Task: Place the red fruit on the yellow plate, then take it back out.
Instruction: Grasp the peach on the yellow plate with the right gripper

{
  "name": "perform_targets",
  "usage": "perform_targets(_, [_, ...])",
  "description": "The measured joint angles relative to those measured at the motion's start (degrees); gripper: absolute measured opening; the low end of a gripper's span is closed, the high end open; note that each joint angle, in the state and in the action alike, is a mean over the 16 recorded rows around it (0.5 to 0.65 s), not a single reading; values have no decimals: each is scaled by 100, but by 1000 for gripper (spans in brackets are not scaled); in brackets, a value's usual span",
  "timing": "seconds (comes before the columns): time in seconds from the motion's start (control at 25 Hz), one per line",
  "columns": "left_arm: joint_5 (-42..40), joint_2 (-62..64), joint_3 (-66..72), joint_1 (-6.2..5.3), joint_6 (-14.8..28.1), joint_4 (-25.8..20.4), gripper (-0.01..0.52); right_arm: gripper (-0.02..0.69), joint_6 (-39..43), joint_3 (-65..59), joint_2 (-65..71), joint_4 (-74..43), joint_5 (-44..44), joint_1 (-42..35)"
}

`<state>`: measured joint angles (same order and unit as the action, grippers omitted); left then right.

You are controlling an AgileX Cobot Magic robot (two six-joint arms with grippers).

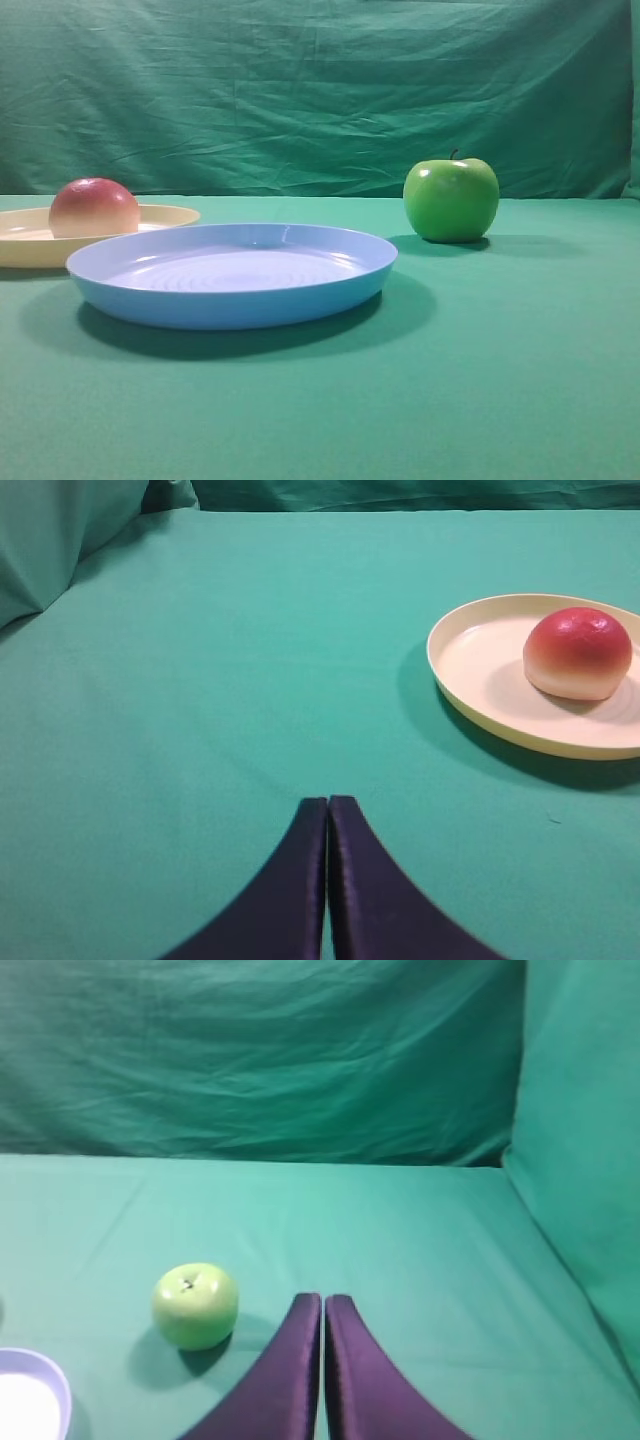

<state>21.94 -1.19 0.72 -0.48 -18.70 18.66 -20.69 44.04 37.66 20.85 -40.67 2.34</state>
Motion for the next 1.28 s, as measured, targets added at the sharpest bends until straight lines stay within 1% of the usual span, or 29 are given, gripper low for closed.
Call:
perform_targets(0.2, [0, 0, 0, 0, 0, 0, 0, 0, -403, 463, 981, 508, -318, 187])
perform_targets(0.4, [0, 0, 0, 0, 0, 0, 0, 0, -853, 840, 1927, 970, -366, 558])
perform_targets(0.64, [0, 0, 0, 0, 0, 0, 0, 0, -1251, 1373, 3001, 1301, -221, 1224])
perform_targets(1.0, [0, 0, 0, 0, 0, 0, 0, 0, -1592, 2242, 4380, 1679, 162, 2206])
perform_targets(1.16, [0, 0, 0, 0, 0, 0, 0, 13, -1841, 2616, 4911, 1887, 285, 2574])
perform_targets(1.28, [0, 0, 0, 0, 0, 0, 0, 35, -2031, 2935, 5299, 2016, 273, 2815])
